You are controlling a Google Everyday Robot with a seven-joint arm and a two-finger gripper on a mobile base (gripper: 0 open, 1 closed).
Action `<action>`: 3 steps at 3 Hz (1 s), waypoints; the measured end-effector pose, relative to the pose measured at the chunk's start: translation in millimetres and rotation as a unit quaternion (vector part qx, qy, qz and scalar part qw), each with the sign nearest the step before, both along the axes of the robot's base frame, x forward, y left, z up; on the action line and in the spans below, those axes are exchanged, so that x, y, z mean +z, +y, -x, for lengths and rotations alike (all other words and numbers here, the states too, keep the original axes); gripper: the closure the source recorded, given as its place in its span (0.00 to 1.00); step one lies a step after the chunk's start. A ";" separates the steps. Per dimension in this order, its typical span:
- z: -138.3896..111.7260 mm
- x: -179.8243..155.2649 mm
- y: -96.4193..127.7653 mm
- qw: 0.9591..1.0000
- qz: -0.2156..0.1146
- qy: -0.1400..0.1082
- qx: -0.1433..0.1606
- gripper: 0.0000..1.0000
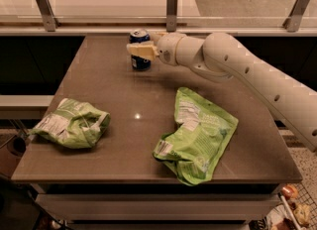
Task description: Knock pepsi can over
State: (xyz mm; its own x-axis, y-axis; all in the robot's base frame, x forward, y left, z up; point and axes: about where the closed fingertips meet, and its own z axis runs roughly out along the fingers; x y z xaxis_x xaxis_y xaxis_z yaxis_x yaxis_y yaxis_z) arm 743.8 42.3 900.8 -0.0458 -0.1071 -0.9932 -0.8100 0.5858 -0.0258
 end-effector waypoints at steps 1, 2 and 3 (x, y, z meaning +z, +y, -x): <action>0.5 -0.1 2.6 1.000 0.000 0.000 0.002 0.63; 1.0 -0.2 5.4 1.000 0.000 0.000 0.004 0.88; 1.5 -0.2 7.8 1.000 -0.001 0.000 0.006 1.00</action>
Offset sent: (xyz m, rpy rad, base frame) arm -0.0004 0.0022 -0.0001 0.0004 0.0003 0.0031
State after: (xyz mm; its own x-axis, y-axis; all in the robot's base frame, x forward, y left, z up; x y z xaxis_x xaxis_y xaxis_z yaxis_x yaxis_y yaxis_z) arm 742.4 50.2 900.6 -0.0456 -0.1064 -0.9933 -0.8166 0.5766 -0.0243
